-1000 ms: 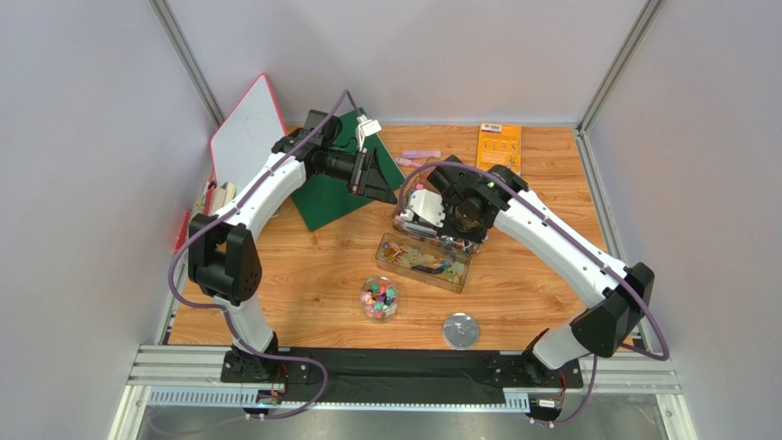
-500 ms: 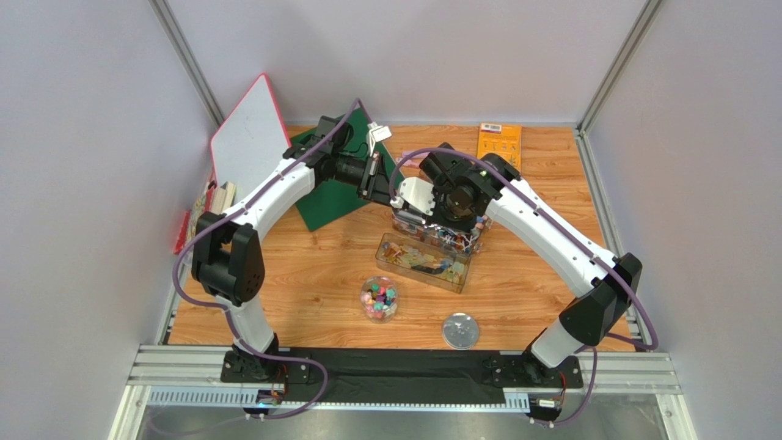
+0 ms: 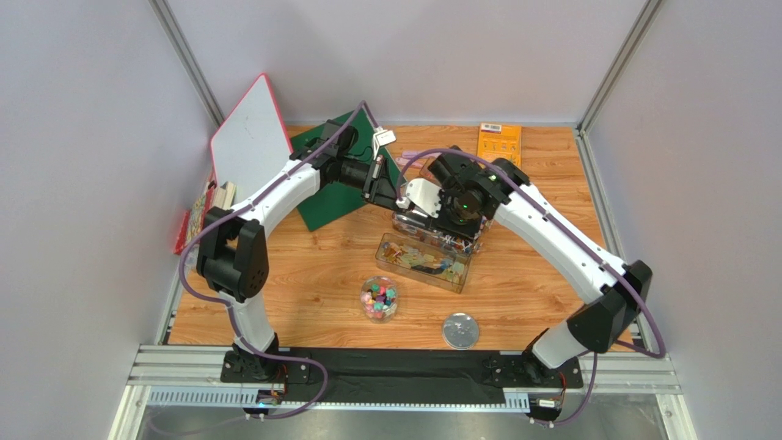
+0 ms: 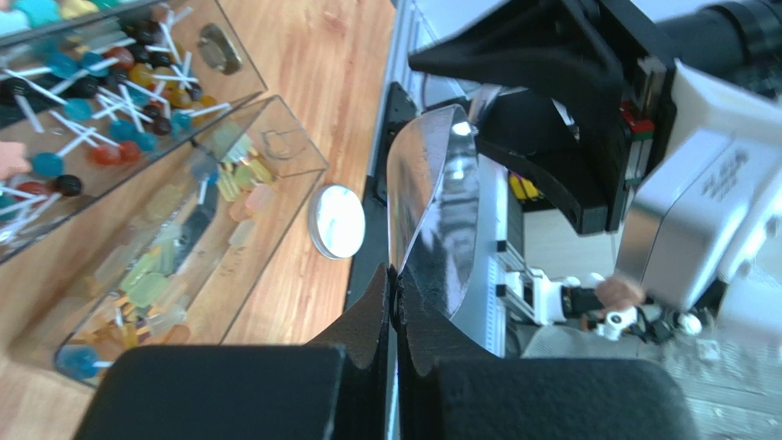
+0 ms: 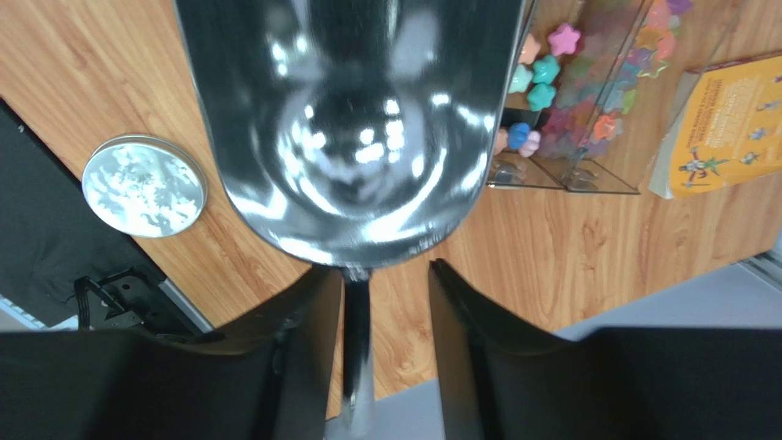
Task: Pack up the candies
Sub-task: Adjust the spatula.
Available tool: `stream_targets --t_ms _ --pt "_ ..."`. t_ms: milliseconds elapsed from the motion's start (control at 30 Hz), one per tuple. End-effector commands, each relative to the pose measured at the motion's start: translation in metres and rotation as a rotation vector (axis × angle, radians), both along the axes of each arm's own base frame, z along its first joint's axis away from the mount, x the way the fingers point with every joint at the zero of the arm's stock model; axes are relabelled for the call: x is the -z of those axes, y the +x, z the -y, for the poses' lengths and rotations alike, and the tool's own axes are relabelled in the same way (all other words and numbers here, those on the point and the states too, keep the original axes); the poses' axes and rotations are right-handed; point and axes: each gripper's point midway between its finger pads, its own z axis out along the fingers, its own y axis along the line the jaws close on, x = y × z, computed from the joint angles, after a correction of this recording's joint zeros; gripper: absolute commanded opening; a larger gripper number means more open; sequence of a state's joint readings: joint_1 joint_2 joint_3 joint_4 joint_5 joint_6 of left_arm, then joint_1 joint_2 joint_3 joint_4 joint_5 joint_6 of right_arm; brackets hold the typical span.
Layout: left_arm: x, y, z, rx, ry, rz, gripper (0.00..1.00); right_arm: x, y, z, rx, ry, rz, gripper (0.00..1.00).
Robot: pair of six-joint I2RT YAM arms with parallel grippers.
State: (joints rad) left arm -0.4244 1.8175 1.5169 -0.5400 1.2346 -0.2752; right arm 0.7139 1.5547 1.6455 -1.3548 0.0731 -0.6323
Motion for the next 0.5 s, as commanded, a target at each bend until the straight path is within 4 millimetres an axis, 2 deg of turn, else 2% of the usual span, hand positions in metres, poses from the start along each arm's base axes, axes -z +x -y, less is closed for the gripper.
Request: stream_targets --t_ms 0,33,67,100,133,167,200,267,400,467 --pt "-0.008 -0.015 -0.001 0.116 -0.12 -0.037 0.0 -0.032 -0.014 -0.002 -0.004 0.327 0.098 0.53" --pt "-0.006 -0.014 -0.001 0.117 -0.12 -0.045 0.0 -0.027 -0.027 0.016 0.012 0.382 0.129 0.59" --pt "-0.005 -0.013 -0.001 0.12 -0.124 -0.055 0.0 -0.031 -0.032 0.017 -0.012 0.44 0.169 0.72" --pt "-0.003 -0.012 -0.001 0.121 -0.126 -0.063 0.0 -0.039 -0.034 0.007 -0.081 0.541 0.221 0.75" --pt "-0.003 -0.012 -0.001 0.125 -0.13 -0.069 0.0 -0.037 -0.048 0.017 -0.094 0.595 0.277 0.75" --pt "-0.004 -0.013 -0.001 0.137 -0.142 -0.08 0.0 -0.04 -0.053 0.016 -0.115 0.643 0.312 0.74" --pt "-0.005 -0.013 -0.001 0.142 -0.147 -0.085 0.0 -0.055 -0.057 0.007 -0.165 0.729 0.359 0.73" --pt "-0.005 -0.013 -0.001 0.146 -0.151 -0.092 0.0 -0.06 -0.07 0.005 -0.167 0.804 0.372 0.72" --pt "-0.003 -0.014 -0.001 0.146 -0.149 -0.102 0.0 -0.066 -0.07 -0.008 -0.147 0.881 0.309 0.65" --pt "-0.002 -0.015 -0.001 0.147 -0.148 -0.104 0.0 -0.072 -0.061 -0.011 -0.133 0.907 0.337 0.63"
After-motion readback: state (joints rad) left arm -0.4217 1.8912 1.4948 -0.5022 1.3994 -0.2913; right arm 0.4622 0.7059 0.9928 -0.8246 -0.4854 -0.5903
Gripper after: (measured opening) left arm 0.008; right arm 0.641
